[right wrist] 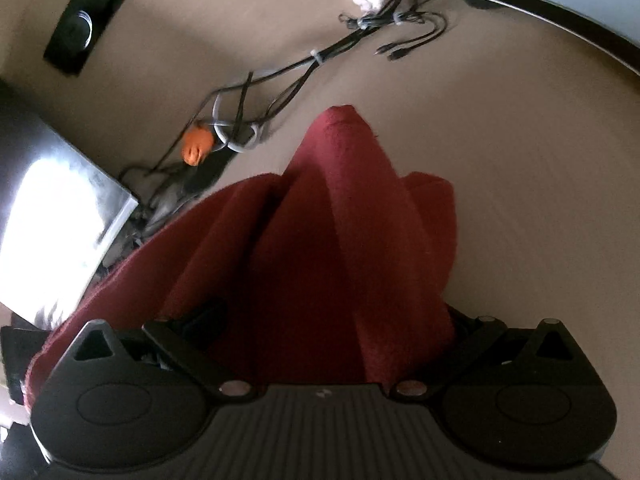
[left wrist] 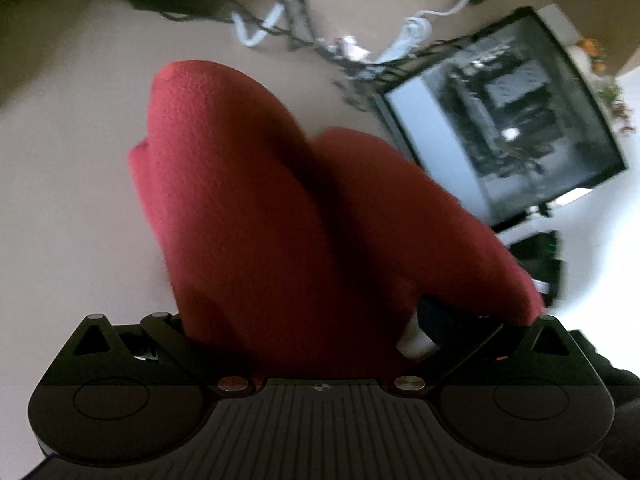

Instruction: Fold clothes

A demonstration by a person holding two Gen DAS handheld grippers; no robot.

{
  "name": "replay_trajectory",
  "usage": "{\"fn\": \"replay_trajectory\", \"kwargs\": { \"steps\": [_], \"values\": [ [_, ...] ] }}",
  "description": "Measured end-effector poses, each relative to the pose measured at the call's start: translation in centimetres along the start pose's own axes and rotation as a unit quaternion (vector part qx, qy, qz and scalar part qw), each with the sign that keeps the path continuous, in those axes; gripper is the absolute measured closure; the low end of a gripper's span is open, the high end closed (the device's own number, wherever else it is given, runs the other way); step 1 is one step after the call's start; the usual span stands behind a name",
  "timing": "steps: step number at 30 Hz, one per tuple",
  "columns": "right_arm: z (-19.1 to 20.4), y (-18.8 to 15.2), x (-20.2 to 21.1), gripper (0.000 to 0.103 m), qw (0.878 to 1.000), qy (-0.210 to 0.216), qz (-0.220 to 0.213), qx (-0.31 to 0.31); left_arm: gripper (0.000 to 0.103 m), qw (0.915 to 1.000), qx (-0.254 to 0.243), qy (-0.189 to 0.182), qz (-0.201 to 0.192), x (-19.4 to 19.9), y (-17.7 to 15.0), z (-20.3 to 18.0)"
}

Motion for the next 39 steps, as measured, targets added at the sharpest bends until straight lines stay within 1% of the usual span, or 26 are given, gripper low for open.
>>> {"fn": "replay_trajectory", "kwargs": {
  "steps": [2, 4, 6, 11, 16, 18, 21, 23, 25, 28, 31, 33, 35, 36, 37, 39],
  "values": [
    [0.5, 0.5, -0.4, 0.000, 0.998, -0.004, 0.046, 0.047, 0.000, 0.9999, 0.011, 0.007, -0.003, -0.3, -0.2, 0.0],
    [0.6, 1.1, -0.5, 0.000, 0.992, 0.002, 0.088, 0.088, 0.000, 0.9997, 0.022, 0.014, -0.005, -0.7, -0.5, 0.0],
    [0.7, 1.7, -0.8, 0.000, 0.987, 0.013, 0.117, 0.106, 0.000, 0.9992, 0.033, 0.020, -0.008, -1.0, -0.7, 0.1],
    [1.2, 2.4, -1.9, 0.000, 0.981, 0.048, 0.138, 0.124, 0.000, 0.9977, 0.055, 0.030, -0.024, -1.4, -0.2, 0.2],
    [2.5, 2.4, -2.9, 0.000, 0.974, 0.083, 0.152, 0.145, 0.000, 0.9928, 0.098, 0.038, -0.057, -1.4, -0.1, 0.1],
    [3.5, 2.1, -3.0, 0.000, 0.970, 0.101, 0.154, 0.160, 0.000, 0.9909, 0.104, 0.036, -0.078, -0.7, -0.2, -0.5],
    [5.5, 1.1, -3.1, 0.000, 0.963, 0.140, 0.159, 0.164, 0.000, 0.9885, 0.095, 0.029, -0.114, 1.3, -0.5, -1.8],
    [7.3, 0.4, -3.5, 0.000, 0.960, 0.164, 0.162, 0.162, 0.000, 0.9862, 0.091, 0.032, -0.135, 3.2, -1.0, -2.4],
    [9.9, -0.5, -4.3, 0.000, 0.955, 0.183, 0.157, 0.171, 0.000, 0.9836, 0.092, 0.039, -0.150, 5.4, -1.7, -2.2],
    [14.7, -2.2, -5.8, 0.000, 0.948, 0.206, 0.148, 0.191, 0.000, 0.9795, 0.097, 0.053, -0.169, 9.4, -3.0, -0.9],
    [20.2, -4.0, -7.4, 0.000, 0.942, 0.232, 0.134, 0.201, 0.000, 0.9756, 0.087, 0.069, -0.189, 14.5, -3.9, 0.7],
    [23.5, -5.0, -8.8, 0.000, 0.938, 0.246, 0.116, 0.212, 0.000, 0.9722, 0.090, 0.097, -0.193, 17.0, -4.7, 2.1],
    [25.8, -6.0, -10.4, 0.000, 0.941, 0.240, 0.091, 0.219, 0.000, 0.9680, 0.094, 0.125, -0.196, 19.5, -5.6, 3.5],
    [26.3, -6.4, -11.5, 0.000, 0.947, 0.222, 0.084, 0.217, 0.000, 0.9656, 0.095, 0.139, -0.198, 20.7, -6.1, 4.2],
    [26.7, -6.8, -12.6, 0.000, 0.953, 0.199, 0.077, 0.214, 0.000, 0.9630, 0.097, 0.153, -0.199, 22.0, -6.5, 4.9],
    [26.6, -7.5, -14.2, 0.000, 0.966, 0.128, 0.060, 0.216, 0.000, 0.9572, 0.100, 0.181, -0.203, 24.5, -7.4, 6.3]
  ]
}}
Point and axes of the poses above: each gripper's, at about its wrist camera, not at the fingertips, and x roughly against the way its jaws point, z to its left, y to its top, the point moved 4 cm from there along -x, roughly the way its jaws point, and after that the axes turned 12 degrees about -x, right-handed, at the moved point
